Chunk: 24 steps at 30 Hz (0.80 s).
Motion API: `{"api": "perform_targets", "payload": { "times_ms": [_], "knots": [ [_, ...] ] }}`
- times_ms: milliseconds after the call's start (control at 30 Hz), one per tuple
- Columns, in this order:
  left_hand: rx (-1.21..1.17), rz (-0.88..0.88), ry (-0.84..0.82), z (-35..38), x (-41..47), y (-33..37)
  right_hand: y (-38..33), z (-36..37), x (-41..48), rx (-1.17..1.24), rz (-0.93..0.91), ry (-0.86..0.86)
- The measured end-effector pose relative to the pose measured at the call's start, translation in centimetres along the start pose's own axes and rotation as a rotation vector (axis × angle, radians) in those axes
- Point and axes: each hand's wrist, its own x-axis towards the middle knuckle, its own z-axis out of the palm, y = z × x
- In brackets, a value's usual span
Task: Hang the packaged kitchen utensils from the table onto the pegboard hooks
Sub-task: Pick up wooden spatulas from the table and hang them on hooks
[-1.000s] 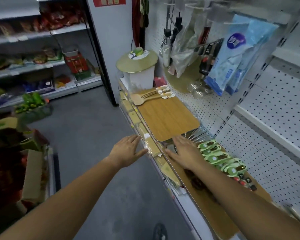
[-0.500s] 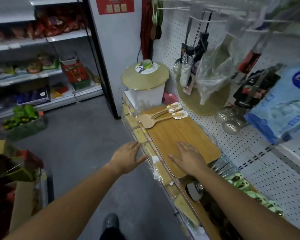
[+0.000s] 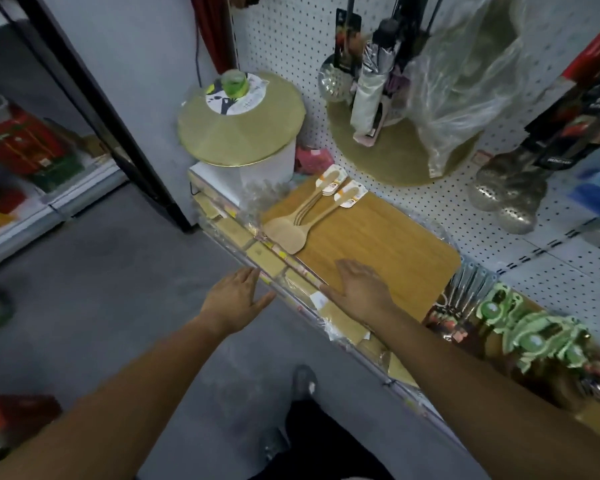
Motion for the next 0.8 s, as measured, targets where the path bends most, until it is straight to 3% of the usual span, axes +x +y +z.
{"api": "perform_targets", "payload": {
  "times_ms": [500, 800],
  "knots": [
    [0.056, 0.159, -0.112, -0.9, 19.9, -7.0, -1.7, 3.3, 17.2, 0.128, 0.261, -0.104],
    [-0.025, 0.250, -0.113, 2.9, 33.5, -7.6, 0.4, 5.8, 25.1, 0.218, 0.543, -0.068]
  ]
}}
